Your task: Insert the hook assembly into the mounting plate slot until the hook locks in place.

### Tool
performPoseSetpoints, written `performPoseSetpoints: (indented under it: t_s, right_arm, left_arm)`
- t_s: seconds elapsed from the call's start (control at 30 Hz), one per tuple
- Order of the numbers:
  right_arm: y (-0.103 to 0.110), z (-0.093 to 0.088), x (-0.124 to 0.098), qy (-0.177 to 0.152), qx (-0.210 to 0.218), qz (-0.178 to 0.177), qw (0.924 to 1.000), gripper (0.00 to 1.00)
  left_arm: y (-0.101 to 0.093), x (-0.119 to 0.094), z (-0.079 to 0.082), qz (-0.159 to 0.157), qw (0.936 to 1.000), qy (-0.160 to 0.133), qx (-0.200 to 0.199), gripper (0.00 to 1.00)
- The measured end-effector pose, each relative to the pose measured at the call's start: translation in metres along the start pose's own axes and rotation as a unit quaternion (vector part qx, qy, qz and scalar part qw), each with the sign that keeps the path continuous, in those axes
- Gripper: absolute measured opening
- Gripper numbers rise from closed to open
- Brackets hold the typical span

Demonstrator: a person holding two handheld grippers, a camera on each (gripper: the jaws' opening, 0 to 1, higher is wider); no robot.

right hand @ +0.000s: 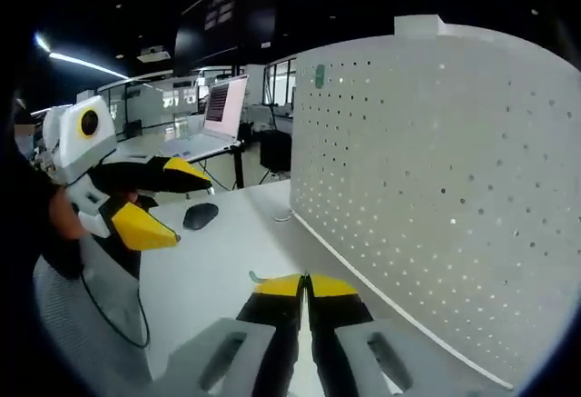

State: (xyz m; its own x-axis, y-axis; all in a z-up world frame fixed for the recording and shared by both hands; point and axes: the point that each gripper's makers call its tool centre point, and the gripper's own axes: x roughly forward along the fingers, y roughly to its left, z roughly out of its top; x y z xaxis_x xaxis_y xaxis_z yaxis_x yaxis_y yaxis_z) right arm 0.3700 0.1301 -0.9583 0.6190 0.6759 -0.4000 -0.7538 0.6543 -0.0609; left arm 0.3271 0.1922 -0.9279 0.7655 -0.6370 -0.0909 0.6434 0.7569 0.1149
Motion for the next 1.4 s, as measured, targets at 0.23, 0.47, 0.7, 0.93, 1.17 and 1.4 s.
performPoseSetpoints:
  t_s: [0.23, 0.47, 0.7, 0.93, 1.17, 1.4]
  right_arm:
    - [0.018, 0.016, -0.003, -0.015, 0.019, 0.025, 0.9994, 0.0]
    - [0.032, 0.027, -0.005, -0.031, 0.035, 0.047, 0.9978, 0.0]
    - [0.041, 0.03, -0.006, -0.031, 0.036, 0.057, 0.9972, 0.0]
    - [0.052, 0.035, -0.008, -0.03, 0.034, 0.068, 0.9967, 0.0]
    - [0.057, 0.036, -0.008, -0.03, 0.041, 0.077, 0.9957, 0.0]
    - [0.062, 0.038, -0.009, -0.03, 0.045, 0.083, 0.9951, 0.0]
  left_arm:
    - [-0.001, 0.001, 0.0, -0.004, 1.0, 0.0, 0.003, 0.38]
    - [-0.004, 0.001, 0.002, -0.009, 0.9999, -0.003, 0.01, 0.35]
    - [-0.006, 0.001, 0.003, -0.013, 0.9997, -0.007, 0.019, 0.3]
    - [-0.01, 0.001, 0.003, -0.021, 0.9993, -0.005, 0.032, 0.2]
    - [-0.012, 0.001, 0.003, -0.026, 0.9987, -0.005, 0.043, 0.13]
    - [-0.014, 0.001, 0.002, -0.029, 0.9983, -0.002, 0.051, 0.09]
